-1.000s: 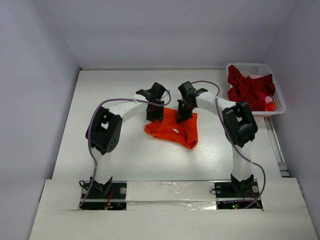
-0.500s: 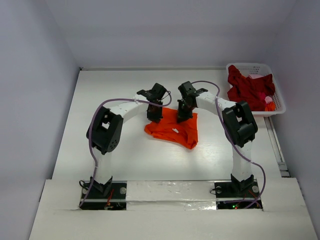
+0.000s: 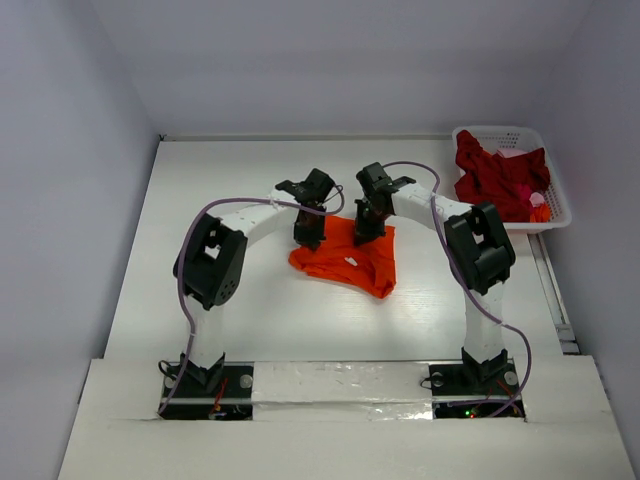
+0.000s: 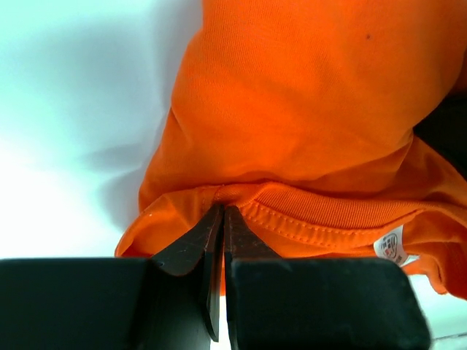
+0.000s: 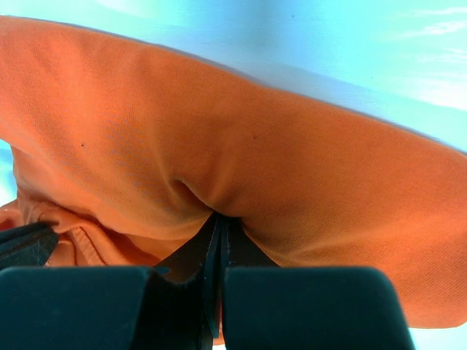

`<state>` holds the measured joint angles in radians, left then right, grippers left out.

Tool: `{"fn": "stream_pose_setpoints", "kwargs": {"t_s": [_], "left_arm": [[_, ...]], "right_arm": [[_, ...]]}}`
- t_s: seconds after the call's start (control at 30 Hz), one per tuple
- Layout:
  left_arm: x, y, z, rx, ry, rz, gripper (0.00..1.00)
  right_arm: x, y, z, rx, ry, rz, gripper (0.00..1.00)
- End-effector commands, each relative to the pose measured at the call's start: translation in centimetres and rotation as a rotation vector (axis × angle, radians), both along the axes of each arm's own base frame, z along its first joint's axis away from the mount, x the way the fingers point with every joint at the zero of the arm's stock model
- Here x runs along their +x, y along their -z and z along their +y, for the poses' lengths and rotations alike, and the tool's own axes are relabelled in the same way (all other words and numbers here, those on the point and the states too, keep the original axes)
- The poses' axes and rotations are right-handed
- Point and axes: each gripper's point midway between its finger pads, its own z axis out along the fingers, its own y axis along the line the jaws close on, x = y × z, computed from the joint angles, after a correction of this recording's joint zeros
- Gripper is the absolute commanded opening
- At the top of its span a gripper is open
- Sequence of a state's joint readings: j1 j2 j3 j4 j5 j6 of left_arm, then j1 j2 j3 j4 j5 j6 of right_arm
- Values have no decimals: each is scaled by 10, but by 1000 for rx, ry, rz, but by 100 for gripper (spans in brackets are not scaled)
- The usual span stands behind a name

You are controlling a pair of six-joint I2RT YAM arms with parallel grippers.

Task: Fold and stack the t-shirts
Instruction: Smooth out wrinkles on the folded tshirt

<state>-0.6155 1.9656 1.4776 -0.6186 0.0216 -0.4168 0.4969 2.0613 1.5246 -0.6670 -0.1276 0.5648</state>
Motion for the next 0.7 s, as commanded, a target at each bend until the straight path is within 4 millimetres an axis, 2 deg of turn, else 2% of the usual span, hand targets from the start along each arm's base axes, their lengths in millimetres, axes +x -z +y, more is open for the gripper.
{"fn": "stream_pose_setpoints", "kwargs": {"t_s": [0.0, 0.17, 0.23, 0.47, 0.67], "left_arm": [[-13, -29, 9, -3, -10, -18, 0], [-25, -35, 17, 1, -26, -2, 0], [-24, -38, 23, 25, -39, -18, 0], [-33, -60, 28, 13, -46, -25, 0], [-43, -60, 35, 28, -38, -7, 0]], "right_arm": [[6, -5, 1, -4, -4, -17, 0], [11, -7, 4, 1, 4, -20, 0], [12, -6, 5, -2, 5, -16, 0], [17, -8, 7, -3, 8, -22, 0], [20, -9, 8, -2, 9, -21, 0]]}}
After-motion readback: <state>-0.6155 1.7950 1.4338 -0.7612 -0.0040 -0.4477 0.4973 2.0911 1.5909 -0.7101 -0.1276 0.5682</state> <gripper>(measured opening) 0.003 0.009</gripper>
